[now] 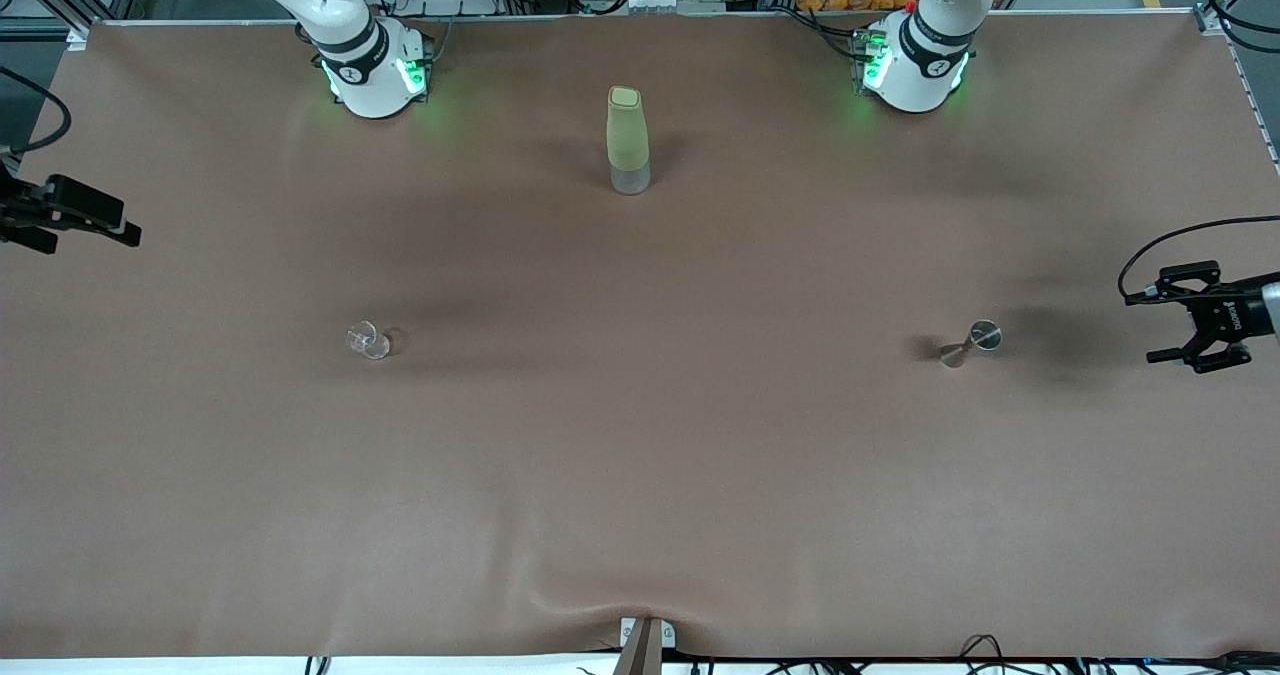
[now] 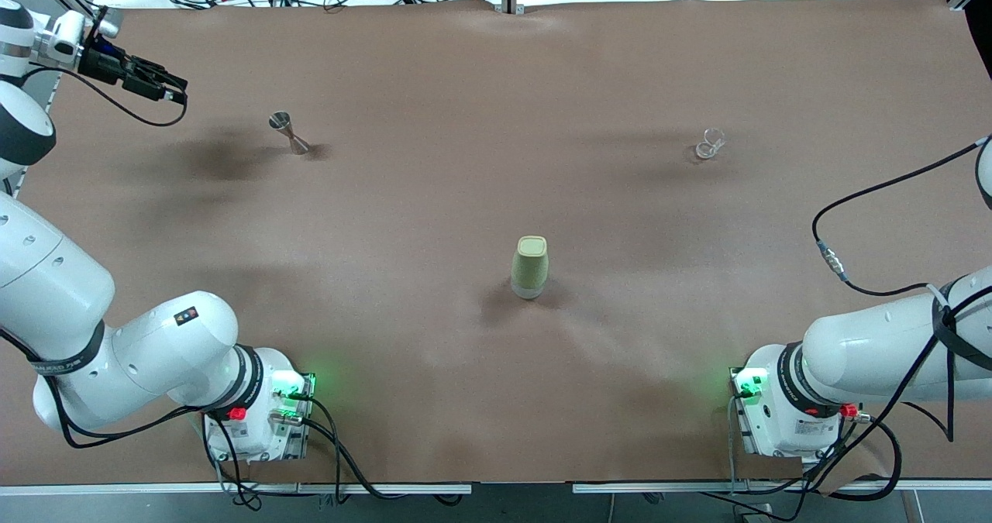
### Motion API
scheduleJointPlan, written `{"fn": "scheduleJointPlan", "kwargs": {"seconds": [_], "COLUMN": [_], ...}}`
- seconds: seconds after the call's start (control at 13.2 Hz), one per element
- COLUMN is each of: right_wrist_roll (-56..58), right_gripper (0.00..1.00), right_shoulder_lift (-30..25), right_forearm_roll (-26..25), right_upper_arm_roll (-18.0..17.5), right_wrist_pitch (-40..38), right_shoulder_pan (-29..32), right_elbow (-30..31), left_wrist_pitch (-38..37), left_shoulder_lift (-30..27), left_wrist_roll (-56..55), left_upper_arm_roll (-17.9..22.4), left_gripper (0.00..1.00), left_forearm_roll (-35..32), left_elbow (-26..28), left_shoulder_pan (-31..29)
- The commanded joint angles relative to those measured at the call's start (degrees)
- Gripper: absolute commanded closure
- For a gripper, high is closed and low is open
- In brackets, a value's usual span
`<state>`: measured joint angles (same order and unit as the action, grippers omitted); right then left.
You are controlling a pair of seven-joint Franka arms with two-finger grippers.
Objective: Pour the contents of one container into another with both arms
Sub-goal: 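Lower the left gripper to the jigger while the right gripper lowers to the beaker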
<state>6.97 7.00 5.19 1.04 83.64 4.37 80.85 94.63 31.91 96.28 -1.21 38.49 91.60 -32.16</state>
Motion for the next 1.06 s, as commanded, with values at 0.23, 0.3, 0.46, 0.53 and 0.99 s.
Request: {"fn": "scheduleJointPlan", "kwargs": {"seconds": [0.23,0.3,0.46,0.53,0.99], "right_wrist_roll": [0.41,1.2,4.53,6.29,48.67], "right_gripper": [0.0,0.0,0.0,0.0,0.0], "right_shoulder_lift": [2.22,3.1,4.25,4.25,3.81], "right_forearm_roll": [-0.53,-0.44,-0.35,-0.61,-7.3], "right_upper_arm_roll": [-0.6,-0.69,-0.69,-0.69,-0.43], "right_wrist_pitch": [1.61,2.31,3.98,4.34,4.52], "right_shoulder_pan": [0.11,0.02,0.02,0.2,4.31], "right_elbow": [-0.08,0.01,0.1,0.1,2.47], "left_wrist_pitch": [-5.5,-6.12,-6.13,-6.13,-5.86], "left_shoulder_lift": [2.62,3.67,6.22,7.8,8.61], "left_wrist_roll": [9.87,10.33,14.44,17.16,27.09], "left_upper_arm_roll": [-0.64,-0.64,-0.64,-0.64,-0.55], "left_gripper": [0.0,0.0,0.0,0.0,0.0], "left_forearm_roll": [5.97,6.94,9.48,11.15,13.54], "left_elbow": [1.04,0.95,0.77,0.69,1.12], "left_shoulder_pan": [-0.88,-1.4,-2.02,-2.03,-2.03]}}
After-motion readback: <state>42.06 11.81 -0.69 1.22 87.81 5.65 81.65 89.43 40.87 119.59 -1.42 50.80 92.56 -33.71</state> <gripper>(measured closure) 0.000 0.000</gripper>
